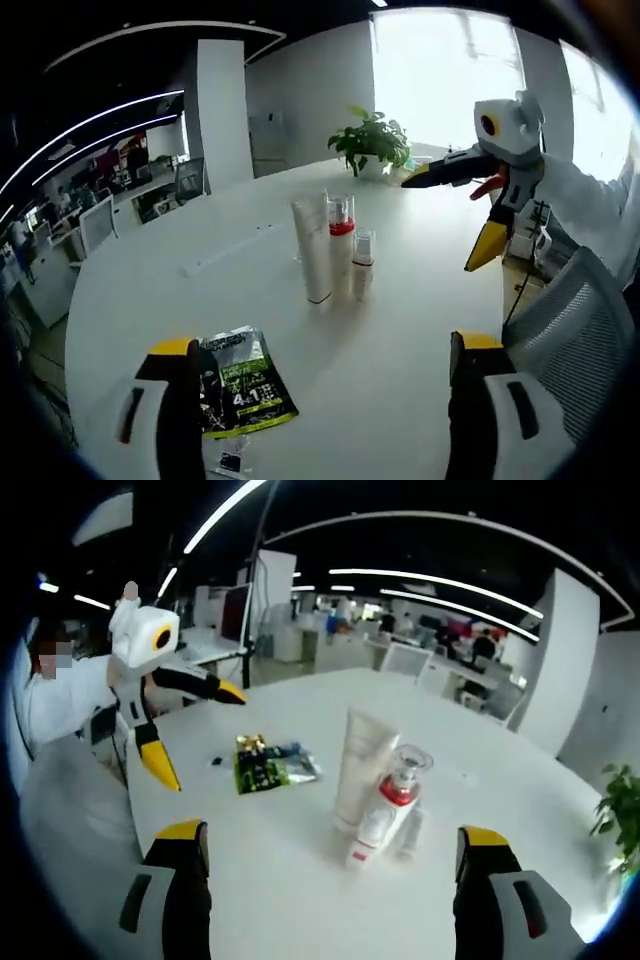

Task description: Arrange the skincare products in the storage area until every visible bottle or jar stands upright without overlapping.

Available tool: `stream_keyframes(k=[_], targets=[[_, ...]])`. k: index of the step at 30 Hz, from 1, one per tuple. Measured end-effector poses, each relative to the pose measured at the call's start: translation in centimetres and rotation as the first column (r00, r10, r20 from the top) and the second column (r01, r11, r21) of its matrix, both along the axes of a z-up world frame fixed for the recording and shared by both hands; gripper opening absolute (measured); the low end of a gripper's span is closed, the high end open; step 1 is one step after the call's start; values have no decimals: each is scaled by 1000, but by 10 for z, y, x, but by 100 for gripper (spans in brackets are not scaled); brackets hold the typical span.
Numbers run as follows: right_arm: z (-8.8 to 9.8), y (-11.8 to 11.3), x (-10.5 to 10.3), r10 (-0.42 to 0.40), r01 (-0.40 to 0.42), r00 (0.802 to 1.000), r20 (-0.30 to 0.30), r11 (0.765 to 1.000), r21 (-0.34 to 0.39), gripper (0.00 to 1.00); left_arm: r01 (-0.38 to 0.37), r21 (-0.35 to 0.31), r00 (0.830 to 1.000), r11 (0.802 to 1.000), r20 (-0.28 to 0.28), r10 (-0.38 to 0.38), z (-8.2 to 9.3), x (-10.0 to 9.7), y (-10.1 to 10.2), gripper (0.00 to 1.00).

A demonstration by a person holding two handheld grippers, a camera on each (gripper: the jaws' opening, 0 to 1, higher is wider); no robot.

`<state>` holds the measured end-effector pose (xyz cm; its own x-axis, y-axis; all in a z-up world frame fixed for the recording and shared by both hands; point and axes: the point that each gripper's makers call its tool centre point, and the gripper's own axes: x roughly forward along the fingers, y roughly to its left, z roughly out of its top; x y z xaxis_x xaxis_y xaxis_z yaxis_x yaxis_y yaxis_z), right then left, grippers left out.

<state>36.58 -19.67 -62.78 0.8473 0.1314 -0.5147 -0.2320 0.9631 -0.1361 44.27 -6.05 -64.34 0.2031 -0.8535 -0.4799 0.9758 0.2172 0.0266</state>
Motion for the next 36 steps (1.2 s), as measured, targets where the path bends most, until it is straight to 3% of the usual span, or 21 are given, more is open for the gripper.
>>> stream_keyframes(k=[11,24,32,36], targets=[[-4,3,-3,11,-11,1000,-22,1000,-2,100,-68,-15,997,998,-23,68,4,9,32,99],[-7,1,-3,14,-14,999,-31,1000,4,100,-100,-25,994,995,-48,99,2,11,38,99],[-11,-25,1,-60,62,998,-36,997,40,100,-110,-42,992,993,-65,107,2,12,39,99],[-17,-38,2,-96,101,993,-66,992,72,99,-125,-57,990,991,-74,121,5,7,36,99]])
